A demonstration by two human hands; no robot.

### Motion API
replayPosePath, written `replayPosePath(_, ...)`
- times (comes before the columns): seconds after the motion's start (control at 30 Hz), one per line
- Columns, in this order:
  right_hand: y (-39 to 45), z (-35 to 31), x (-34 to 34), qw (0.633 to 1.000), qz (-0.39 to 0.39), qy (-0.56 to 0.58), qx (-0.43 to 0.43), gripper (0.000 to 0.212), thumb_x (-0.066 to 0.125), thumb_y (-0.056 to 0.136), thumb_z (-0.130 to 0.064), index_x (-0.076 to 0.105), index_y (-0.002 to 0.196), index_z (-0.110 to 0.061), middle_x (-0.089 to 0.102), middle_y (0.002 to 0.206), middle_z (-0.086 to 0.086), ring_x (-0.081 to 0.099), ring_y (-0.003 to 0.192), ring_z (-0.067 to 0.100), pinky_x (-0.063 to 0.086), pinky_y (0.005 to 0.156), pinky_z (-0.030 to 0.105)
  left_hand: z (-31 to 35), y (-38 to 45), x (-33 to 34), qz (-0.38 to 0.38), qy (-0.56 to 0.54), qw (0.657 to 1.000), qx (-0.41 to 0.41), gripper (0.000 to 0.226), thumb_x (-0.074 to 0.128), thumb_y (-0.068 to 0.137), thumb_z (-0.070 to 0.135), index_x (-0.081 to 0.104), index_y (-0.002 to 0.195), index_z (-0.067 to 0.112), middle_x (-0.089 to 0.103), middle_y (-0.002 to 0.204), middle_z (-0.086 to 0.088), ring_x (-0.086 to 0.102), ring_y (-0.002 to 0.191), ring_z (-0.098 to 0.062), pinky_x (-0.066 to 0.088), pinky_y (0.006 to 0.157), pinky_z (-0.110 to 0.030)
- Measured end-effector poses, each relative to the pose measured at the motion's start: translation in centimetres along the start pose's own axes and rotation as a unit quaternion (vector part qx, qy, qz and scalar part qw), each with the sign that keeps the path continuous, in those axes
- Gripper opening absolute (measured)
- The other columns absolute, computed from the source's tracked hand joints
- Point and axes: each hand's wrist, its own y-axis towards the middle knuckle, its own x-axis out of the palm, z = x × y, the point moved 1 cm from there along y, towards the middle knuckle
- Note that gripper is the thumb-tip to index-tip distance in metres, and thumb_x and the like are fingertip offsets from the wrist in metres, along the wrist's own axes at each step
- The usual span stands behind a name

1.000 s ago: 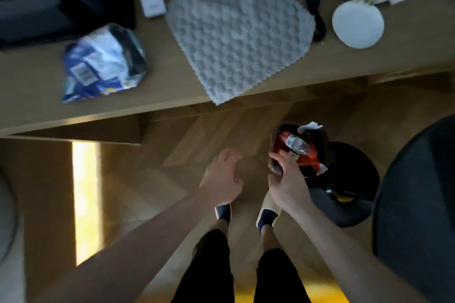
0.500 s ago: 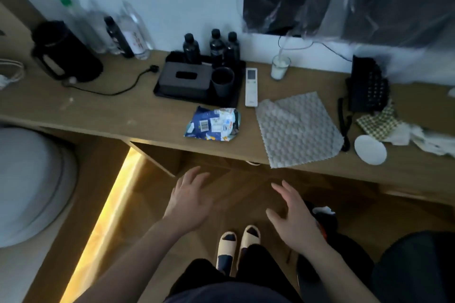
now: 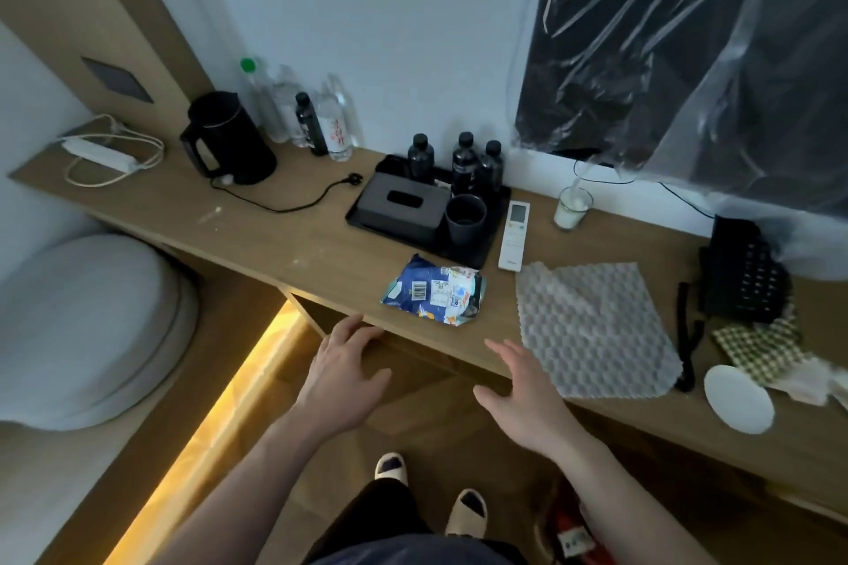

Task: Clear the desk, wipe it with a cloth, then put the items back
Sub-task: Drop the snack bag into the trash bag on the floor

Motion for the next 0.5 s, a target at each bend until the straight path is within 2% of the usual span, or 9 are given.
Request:
replayPosePath(0.2,1.8,-2.1,-0.2,1.000,0.000,0.011,-0.026,0.069,0.062,0.098,-0.044,0.027,0.157,-0.044,0.014,0.169,-0.015,0.015,0.156,0.008,0.018,0.123,0.032,-1.5,0.7,-0.6,-0.014,-0.002,1.000,-0.021,0.059,0.064,0.094,0.042,0.043,0.149,0.039,0.018,0.165,0.012,0.023,0.151,-0.016,0.030,0.121,-0.039)
replayPosePath(0.3,3.3,-2.4,-0.2,1.000,-0.001,-0.007,-0.004,0.070,0.062,0.099,-0.043,0.026,0.159,-0.042,0.013,0.169,-0.014,0.014,0.156,0.010,0.018,0.124,0.034,-2.6,2.4,-1.7,-0.037,0.014,0.999,-0.019,0.062,0.064,0.095,0.043,0.039,0.151,0.040,0.015,0.166,0.010,0.019,0.153,-0.019,0.029,0.122,-0.043)
replayPosePath(0.5,7.8,-3.6,1.0,0.998,0.004,-0.011,0.066,0.070,0.066,0.097,-0.041,0.031,0.157,-0.039,0.018,0.170,-0.007,0.020,0.156,0.016,0.022,0.124,0.038,-4.7,7.8,-5.2,-0.026,0.059,0.998,0.027,0.062,0.063,0.094,0.048,0.039,0.151,0.040,0.017,0.168,0.007,0.019,0.154,-0.022,0.030,0.124,-0.046)
